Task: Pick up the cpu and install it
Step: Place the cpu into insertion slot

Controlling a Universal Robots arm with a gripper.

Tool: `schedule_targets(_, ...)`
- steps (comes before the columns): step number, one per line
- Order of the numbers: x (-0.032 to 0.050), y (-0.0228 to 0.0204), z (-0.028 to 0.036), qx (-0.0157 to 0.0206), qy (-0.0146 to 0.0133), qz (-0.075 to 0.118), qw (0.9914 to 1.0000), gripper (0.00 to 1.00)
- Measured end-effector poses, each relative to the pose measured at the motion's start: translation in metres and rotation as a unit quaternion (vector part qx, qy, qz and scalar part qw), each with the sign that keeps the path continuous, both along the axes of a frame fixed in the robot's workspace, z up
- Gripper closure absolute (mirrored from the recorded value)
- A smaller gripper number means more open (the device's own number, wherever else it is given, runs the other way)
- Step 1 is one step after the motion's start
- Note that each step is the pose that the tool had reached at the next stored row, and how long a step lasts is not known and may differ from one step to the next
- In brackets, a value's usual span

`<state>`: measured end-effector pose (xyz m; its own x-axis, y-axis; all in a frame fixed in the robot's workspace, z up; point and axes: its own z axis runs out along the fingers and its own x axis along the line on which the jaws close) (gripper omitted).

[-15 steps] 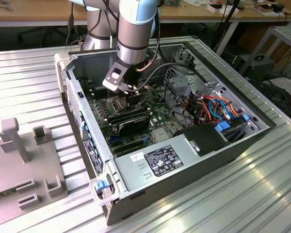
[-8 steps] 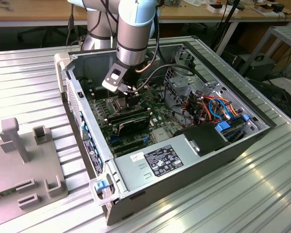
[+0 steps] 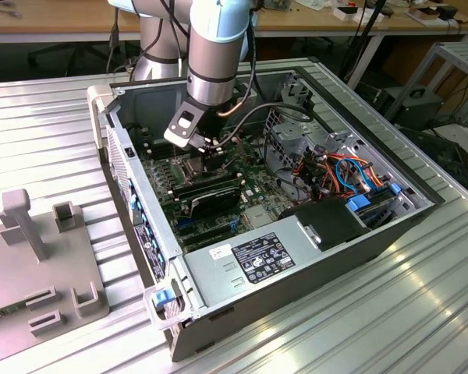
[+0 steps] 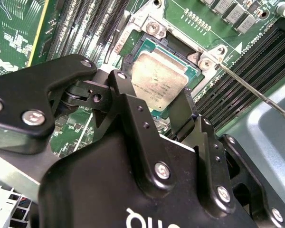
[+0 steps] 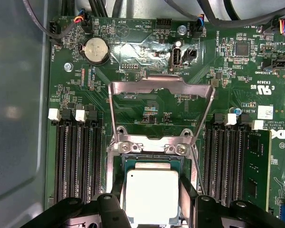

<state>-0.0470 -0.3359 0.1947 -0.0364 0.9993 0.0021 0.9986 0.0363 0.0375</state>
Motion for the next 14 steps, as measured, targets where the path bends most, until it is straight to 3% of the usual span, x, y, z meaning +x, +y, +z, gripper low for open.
schedule_targets(14, 0.0000, 0.0000, 0.0026, 0.0003, -0.0001, 0.000, 1.00000, 0.45)
